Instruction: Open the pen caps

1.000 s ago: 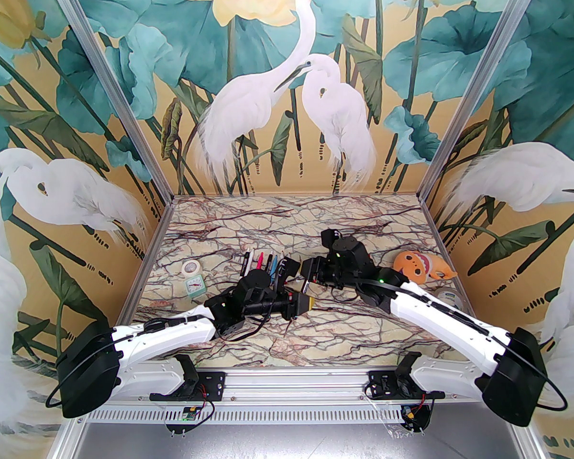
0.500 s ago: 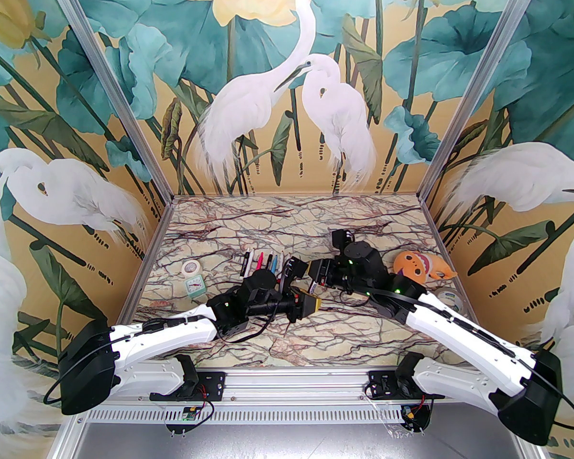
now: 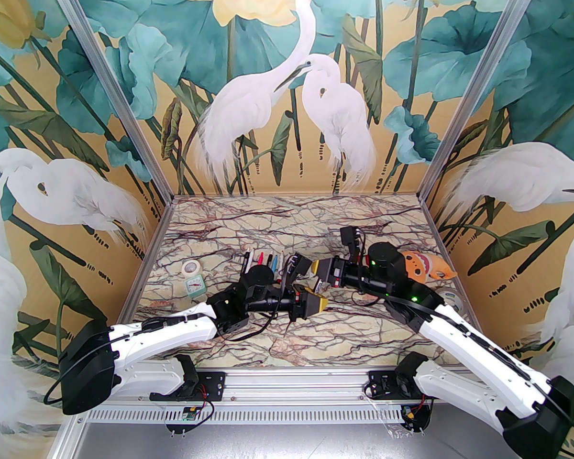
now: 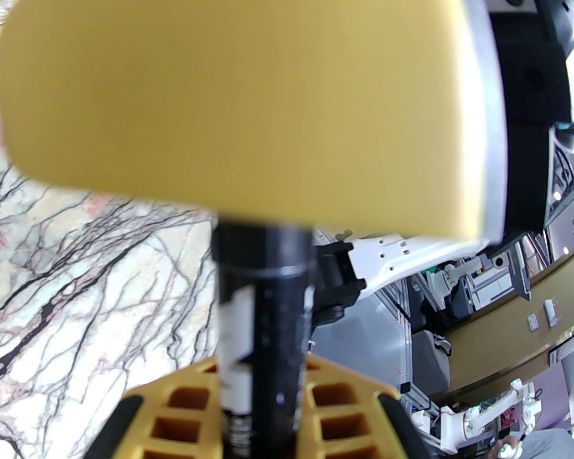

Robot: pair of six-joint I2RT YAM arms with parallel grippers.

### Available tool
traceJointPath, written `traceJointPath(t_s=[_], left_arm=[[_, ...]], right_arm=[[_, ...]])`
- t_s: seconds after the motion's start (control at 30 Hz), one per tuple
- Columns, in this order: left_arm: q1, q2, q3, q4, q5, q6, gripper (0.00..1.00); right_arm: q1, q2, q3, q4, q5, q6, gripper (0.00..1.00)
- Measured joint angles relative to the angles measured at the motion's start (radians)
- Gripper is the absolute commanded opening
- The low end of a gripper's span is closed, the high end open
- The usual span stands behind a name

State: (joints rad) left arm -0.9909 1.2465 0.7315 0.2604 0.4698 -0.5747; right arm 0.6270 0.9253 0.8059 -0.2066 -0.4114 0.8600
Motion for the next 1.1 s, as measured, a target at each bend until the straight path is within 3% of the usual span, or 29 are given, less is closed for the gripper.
traceJointPath(t_s=[0.13,0.3,0.47,0.57,0.93,1.1], left_arm=[[-0.011,0.013,0.018,-0.033,-0.023,0.017,0.00],[-0.058,0.058,0.083,-0.148,-0.142,0.087,0.00],[-0.097,0.076,0.094,-0.278,-0.210,0.127,0.00],[-0.103,0.079,0.093,-0.300,-0.209,0.134,0.00],[-0.095,0.043,0.038,-0.293,-0.168,0.111,0.00],[-0.065,-0.043,-0.003,-0.276,-0.182,0.077,0.00]], right_arm=[[0.000,-0.011,0.003,-0.048,0.041,0.013,0.07],[0.000,-0.008,0.021,-0.150,0.126,0.055,0.06],[-0.060,0.010,0.049,-0.208,0.311,0.064,0.06],[-0.065,0.019,0.054,-0.218,0.349,0.063,0.06],[-0.118,0.019,0.053,-0.169,0.224,-0.016,0.09],[-0.118,0.019,0.053,-0.273,0.206,-0.114,0.10]])
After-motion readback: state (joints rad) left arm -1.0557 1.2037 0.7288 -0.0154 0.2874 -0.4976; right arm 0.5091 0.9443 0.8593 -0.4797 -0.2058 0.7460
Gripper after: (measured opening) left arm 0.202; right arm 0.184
